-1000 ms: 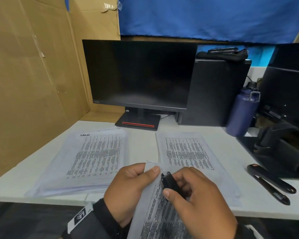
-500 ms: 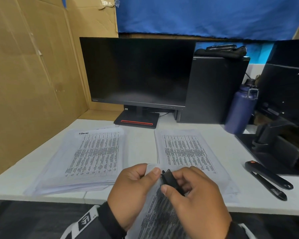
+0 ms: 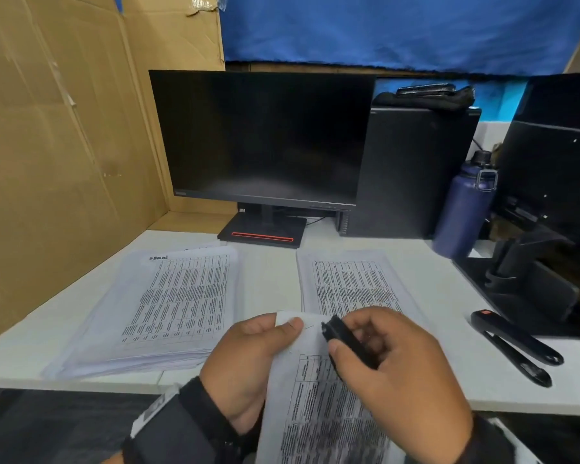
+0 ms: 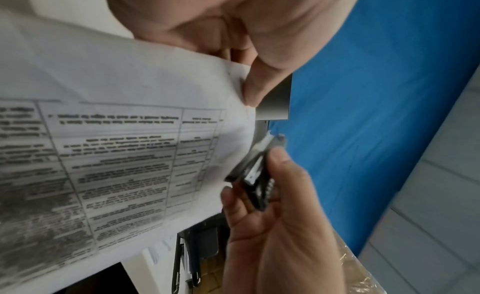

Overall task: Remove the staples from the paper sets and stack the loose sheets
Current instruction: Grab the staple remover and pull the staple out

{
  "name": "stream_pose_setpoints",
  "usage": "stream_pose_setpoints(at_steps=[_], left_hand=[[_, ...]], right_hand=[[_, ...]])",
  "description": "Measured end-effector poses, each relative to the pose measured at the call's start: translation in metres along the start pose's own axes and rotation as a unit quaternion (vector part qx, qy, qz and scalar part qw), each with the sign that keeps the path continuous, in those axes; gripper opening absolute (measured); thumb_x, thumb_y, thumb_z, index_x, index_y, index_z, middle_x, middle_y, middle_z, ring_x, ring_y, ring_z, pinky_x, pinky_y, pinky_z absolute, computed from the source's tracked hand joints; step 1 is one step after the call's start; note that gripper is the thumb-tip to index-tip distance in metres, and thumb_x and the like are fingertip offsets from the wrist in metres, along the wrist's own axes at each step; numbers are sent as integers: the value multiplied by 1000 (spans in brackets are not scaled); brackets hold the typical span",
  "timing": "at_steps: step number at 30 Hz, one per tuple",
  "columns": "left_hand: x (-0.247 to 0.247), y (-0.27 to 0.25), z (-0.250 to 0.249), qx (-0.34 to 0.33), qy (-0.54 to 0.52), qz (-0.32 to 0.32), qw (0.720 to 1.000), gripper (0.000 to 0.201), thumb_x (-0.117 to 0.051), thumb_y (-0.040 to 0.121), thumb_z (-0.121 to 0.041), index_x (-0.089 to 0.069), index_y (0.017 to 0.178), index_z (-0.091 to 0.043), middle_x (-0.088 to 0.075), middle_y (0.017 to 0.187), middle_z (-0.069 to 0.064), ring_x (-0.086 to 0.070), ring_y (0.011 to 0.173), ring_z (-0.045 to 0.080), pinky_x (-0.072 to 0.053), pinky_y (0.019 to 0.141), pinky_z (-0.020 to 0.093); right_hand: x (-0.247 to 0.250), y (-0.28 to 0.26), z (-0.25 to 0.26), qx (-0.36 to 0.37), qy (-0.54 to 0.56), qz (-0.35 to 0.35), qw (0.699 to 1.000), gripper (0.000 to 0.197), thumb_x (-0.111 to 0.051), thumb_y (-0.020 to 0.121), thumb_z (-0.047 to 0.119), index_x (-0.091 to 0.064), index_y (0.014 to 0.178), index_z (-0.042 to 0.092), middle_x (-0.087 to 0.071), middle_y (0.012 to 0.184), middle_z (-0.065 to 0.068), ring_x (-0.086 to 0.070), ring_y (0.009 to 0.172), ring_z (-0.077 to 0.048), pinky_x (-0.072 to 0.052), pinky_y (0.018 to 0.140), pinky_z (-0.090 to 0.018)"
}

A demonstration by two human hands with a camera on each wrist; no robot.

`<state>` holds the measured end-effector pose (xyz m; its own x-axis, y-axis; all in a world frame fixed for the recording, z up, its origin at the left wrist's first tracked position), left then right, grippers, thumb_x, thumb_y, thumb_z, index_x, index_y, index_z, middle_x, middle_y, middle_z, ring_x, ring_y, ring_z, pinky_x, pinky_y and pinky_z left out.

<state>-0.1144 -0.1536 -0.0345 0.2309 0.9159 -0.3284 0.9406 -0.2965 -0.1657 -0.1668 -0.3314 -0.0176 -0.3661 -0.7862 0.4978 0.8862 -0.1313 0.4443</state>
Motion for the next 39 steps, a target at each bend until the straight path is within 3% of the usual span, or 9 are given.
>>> stream_pose_setpoints(at_steps=[4,14,19,25,28,30,33,36,39], left_hand=[[2,0,2,2,-7,11,1000,28,-67,88,-12,-75,103,10,-74,101,35,-73,79,35,-61,77,42],[-3,-2,7,-12,-29,-7,999,30,-67,92,-19,-76,100,8,-74,101,35,-73,80,35,-61,77,42],[-6,-2,10,-16,-53,4,998,32,-67,92,-20,-75,105,9,-72,107,37,-73,87,37,-62,81,44],[-9,-6,18,-62,-23,-21,998,24,-65,95,-18,-80,98,0,-78,99,28,-75,85,33,-62,81,40],[-7,-6,19,-87,17,-38,995,21,-65,97,-18,-81,98,-5,-78,99,26,-74,93,39,-59,90,47],[-5,-6,17,-98,36,-43,994,19,-65,97,-17,-82,96,-7,-78,97,25,-73,91,39,-58,89,50],[-4,-7,14,-119,60,-44,990,18,-66,98,-18,-82,93,-10,-79,94,25,-73,84,35,-58,87,56],[-5,-7,14,-120,51,-35,991,18,-65,98,-16,-82,95,-9,-79,94,24,-73,84,34,-58,86,53],[-8,-7,15,-71,-37,-3,997,23,-63,95,-13,-78,100,4,-76,99,30,-74,81,33,-62,78,42]], right_hand=[[-9,0,-2,8,-33,17,999,13,-79,72,36,-67,77,33,-63,85,16,-62,73,-10,-45,60,-14],[-12,-3,-5,-8,-9,18,1000,12,-80,74,33,-68,78,33,-65,81,15,-62,72,-8,-44,61,-13],[-16,-8,-4,4,-18,-6,1000,14,-80,77,32,-67,80,33,-63,83,16,-62,76,-6,-49,65,-19],[-24,-17,-6,21,-12,-49,998,15,-81,79,30,-67,85,32,-61,82,15,-61,79,-7,-53,69,-30],[-24,-18,-6,33,-19,-59,998,15,-77,77,37,-70,89,31,-60,83,16,-61,79,-7,-51,68,-28],[-23,-17,-6,43,-26,-58,997,18,-77,76,38,-72,92,30,-61,84,15,-61,80,-7,-50,68,-24],[-23,-13,-7,12,37,-58,998,19,-87,74,26,-76,88,29,-66,83,11,-65,79,-9,-52,70,-21],[-27,-14,-11,-60,153,-44,985,27,-90,70,13,-76,84,30,-74,82,2,-69,72,-16,-59,72,-35],[-26,-15,-6,-92,216,-27,972,27,-90,69,8,-78,83,28,-76,82,-5,-72,75,-24,-62,76,-46]])
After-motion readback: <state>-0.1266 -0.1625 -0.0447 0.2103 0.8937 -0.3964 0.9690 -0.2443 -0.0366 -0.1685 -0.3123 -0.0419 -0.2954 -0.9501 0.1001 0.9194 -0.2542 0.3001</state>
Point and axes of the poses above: each hand's wrist, its own y-axis towards the middle knuckle, its own x-axis out of the back of the hand, z = x × y, the point moved 2 cm from there along y, towards the middle knuckle
